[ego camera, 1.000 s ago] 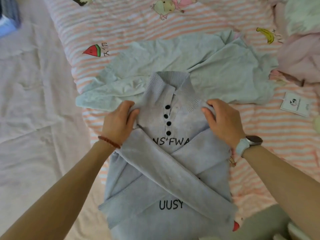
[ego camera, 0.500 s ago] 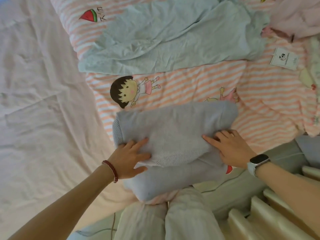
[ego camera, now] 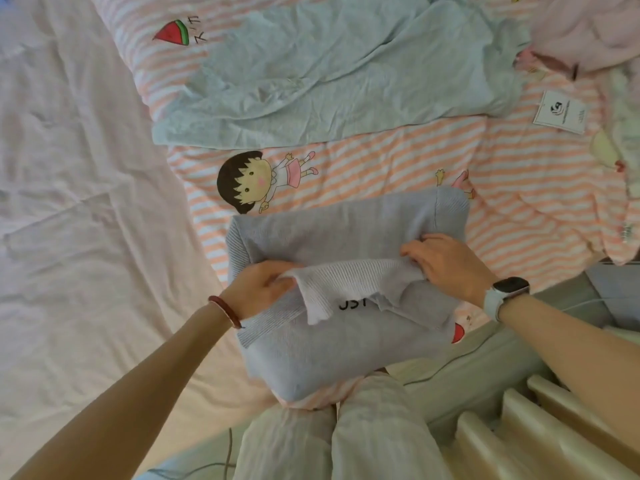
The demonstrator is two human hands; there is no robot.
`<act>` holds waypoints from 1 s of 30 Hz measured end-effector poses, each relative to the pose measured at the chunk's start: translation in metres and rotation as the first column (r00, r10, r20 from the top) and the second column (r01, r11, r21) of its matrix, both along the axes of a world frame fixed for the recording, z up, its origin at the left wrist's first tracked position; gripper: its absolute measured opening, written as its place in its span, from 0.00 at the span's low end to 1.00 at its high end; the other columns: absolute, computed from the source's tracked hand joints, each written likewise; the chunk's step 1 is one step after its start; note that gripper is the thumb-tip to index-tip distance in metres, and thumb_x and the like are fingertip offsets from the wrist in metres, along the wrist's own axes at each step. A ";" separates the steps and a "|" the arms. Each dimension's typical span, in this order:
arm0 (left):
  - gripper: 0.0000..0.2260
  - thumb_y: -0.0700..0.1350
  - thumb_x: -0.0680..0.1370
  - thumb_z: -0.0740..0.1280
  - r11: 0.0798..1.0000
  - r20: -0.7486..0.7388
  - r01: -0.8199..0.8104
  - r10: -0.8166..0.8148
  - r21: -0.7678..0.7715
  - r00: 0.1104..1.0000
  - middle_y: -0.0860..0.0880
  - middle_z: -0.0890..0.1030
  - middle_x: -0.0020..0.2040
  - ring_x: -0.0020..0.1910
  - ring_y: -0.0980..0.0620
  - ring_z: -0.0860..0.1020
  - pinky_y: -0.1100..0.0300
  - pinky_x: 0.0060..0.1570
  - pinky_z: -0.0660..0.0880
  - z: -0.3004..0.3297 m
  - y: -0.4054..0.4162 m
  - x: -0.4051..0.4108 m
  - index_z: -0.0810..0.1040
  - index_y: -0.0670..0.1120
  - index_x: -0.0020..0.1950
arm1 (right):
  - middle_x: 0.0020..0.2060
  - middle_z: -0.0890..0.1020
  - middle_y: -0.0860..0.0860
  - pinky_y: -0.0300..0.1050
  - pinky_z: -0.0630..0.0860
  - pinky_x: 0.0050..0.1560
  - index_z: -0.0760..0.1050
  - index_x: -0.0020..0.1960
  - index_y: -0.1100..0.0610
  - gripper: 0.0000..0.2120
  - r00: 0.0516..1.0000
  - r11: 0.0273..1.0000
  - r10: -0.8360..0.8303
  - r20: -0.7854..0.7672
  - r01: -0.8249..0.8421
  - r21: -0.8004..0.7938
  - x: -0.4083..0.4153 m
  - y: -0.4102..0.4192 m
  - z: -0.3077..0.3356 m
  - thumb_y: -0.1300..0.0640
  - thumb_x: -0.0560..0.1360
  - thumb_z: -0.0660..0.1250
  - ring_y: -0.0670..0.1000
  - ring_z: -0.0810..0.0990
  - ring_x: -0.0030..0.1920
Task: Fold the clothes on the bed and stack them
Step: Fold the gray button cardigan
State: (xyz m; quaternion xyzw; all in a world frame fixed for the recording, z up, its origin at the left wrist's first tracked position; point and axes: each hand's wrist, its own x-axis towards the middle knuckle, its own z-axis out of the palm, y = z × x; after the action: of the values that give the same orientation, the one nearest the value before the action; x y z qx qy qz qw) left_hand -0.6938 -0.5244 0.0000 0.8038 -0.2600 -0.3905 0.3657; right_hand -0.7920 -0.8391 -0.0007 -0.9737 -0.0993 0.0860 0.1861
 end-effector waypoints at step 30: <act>0.16 0.58 0.79 0.56 0.708 0.052 0.460 -0.571 0.536 0.819 0.53 0.55 0.76 0.76 0.50 0.50 0.46 0.73 0.48 0.010 -0.032 -0.016 0.80 0.55 0.57 | 0.64 0.74 0.44 0.51 0.56 0.70 0.80 0.54 0.55 0.25 0.774 0.928 0.215 -0.596 -0.351 -0.122 -0.005 0.014 0.009 0.44 0.81 0.47 0.50 0.63 0.71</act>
State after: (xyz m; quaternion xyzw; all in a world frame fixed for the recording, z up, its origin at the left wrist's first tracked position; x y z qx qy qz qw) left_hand -0.7099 -0.5566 0.0096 0.8016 -0.4026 -0.4419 -0.0102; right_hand -0.7969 -0.8250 0.0080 -0.8907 -0.1745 0.4121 0.0799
